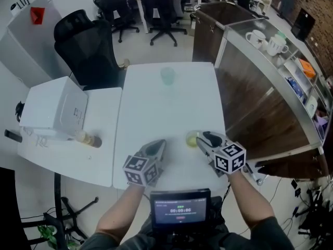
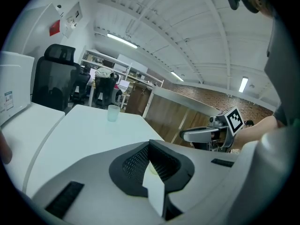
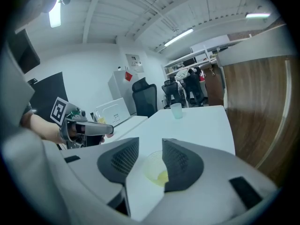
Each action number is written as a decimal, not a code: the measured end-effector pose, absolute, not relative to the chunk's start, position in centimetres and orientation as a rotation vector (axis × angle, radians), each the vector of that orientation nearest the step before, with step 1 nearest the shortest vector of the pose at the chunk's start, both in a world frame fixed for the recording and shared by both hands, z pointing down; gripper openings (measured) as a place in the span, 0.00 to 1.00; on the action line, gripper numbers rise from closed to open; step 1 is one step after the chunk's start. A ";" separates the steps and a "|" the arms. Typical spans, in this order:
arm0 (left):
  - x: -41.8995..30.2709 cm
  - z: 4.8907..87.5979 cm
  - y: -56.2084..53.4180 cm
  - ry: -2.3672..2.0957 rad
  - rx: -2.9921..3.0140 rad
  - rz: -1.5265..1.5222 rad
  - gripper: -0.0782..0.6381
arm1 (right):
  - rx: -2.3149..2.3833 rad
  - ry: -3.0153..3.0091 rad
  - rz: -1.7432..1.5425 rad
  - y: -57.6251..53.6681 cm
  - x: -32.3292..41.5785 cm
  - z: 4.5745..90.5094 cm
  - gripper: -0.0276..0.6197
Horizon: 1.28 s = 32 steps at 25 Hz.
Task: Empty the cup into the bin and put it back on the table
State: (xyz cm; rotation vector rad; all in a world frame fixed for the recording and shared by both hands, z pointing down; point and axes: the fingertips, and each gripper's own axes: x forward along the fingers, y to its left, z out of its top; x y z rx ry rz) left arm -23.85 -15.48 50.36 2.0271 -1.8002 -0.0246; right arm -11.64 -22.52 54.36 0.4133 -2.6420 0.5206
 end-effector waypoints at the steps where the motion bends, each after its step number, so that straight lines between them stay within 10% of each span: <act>1: -23.8 50.7 -15.4 -1.797 2.021 -0.020 0.11 | 0.415 -2.645 0.528 -22.6 -11.5 54.6 0.31; 11: -24.1 53.6 -14.6 -1.794 1.949 0.044 0.11 | 0.282 -2.698 0.561 -22.4 -10.5 60.4 0.72; 32: -24.8 59.3 -14.7 -1.862 1.825 0.108 0.11 | 0.166 -2.670 0.359 -22.1 -14.9 68.0 0.79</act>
